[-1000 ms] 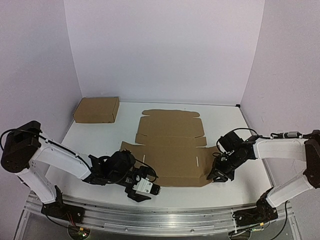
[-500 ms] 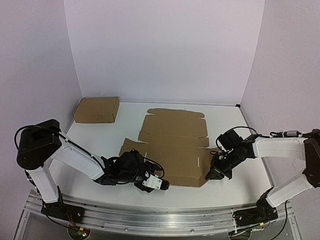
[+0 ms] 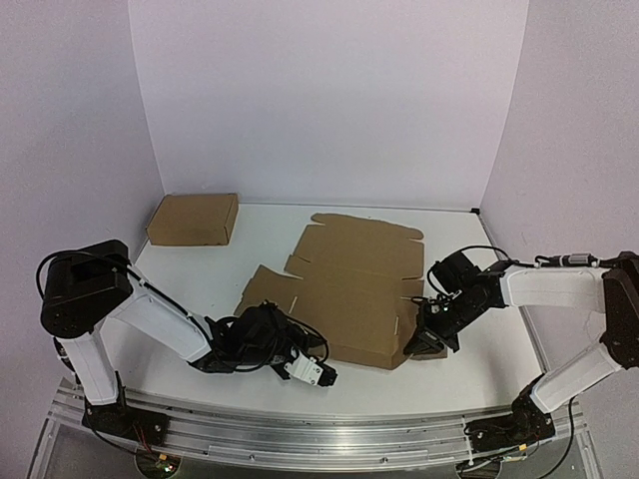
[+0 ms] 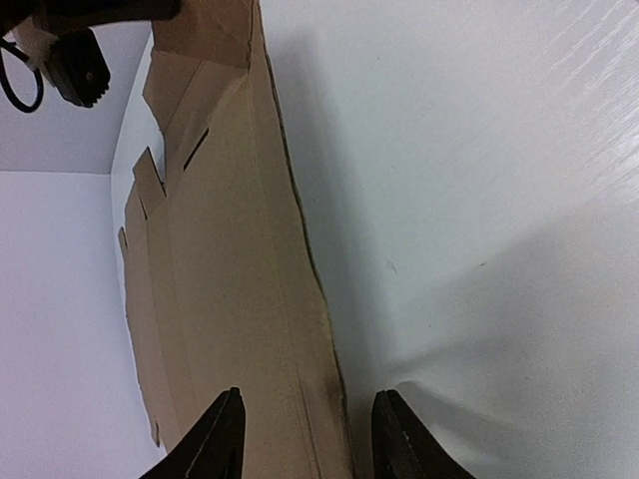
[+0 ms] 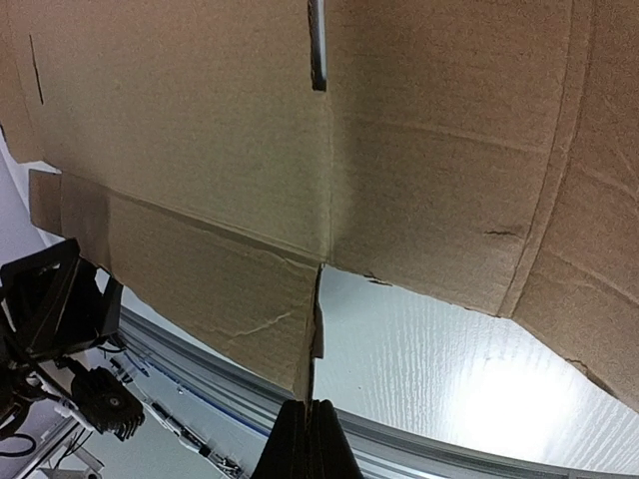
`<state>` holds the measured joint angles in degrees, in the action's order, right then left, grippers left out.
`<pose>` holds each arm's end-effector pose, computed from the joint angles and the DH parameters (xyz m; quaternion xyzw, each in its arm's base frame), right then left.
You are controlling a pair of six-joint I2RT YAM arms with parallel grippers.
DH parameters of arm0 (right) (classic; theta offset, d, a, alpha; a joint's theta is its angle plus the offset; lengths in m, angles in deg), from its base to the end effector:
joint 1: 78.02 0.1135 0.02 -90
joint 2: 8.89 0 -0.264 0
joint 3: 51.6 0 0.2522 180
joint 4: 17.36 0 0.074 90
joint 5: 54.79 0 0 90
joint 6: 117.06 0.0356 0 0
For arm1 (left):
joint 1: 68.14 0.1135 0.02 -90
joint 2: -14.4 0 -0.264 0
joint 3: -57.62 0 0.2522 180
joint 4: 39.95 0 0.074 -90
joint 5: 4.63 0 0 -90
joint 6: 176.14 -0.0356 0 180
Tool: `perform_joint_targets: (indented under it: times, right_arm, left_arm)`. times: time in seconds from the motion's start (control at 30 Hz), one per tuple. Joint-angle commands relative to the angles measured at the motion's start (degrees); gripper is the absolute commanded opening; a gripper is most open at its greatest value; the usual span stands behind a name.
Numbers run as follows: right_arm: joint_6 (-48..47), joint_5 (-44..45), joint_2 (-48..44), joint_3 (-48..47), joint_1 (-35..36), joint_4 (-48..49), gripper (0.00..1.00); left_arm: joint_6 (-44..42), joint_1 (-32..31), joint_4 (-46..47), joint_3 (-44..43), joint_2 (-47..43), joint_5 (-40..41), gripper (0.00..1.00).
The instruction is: Fold the paper box
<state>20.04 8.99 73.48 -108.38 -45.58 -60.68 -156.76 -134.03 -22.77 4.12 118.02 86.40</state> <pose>0.2030 0.1477 0.1674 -0.0810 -0.9550 -0.2854 0.0057 0.1378 -0.3063 0.1169 0.8144 0.3295 0.0276 0.4769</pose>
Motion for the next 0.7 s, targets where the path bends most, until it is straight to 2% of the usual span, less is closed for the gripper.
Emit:
perform_joint_targets:
  times: [0.0,0.1,0.17,0.27,0.4,0.53,0.67]
  right_arm:
    - [-3.51,-3.74,-0.65,-2.20,0.25,-2.45,0.00]
    - [-5.19,-3.45,-1.66,-2.40,0.25,-2.66,0.00]
    - [-6.43,-2.66,-2.52,-2.73,0.25,-2.70,0.01]
    - [-8.38,-0.73,-4.37,-3.52,0.29,-3.19,0.26]
    - [-12.88,3.03,-10.79,-5.91,0.25,-7.14,0.50]
    - [-17.55,7.27,-21.17,-6.04,0.39,-9.95,0.61]
    - [-23.90,10.77,-29.34,1.39,4.26,-7.54,0.61]
  left_arm:
    - [2.29,0.20,-5.24,-5.41,1.50,2.57,0.31]
    - [5.90,0.39,-15.65,-10.16,1.51,1.09,0.08]
    - [10.40,0.77,-23.12,-14.96,1.54,-0.85,0.00]
    - [17.85,2.83,-39.19,-23.05,2.81,-7.66,0.00]
    - [24.11,6.91,-52.43,-31.18,4.98,-14.63,0.00]
    - [27.99,11.16,-59.70,-35.48,6.96,-21.06,0.00]
    - [27.87,13.31,-65.14,-38.27,8.23,-27.05,0.00]
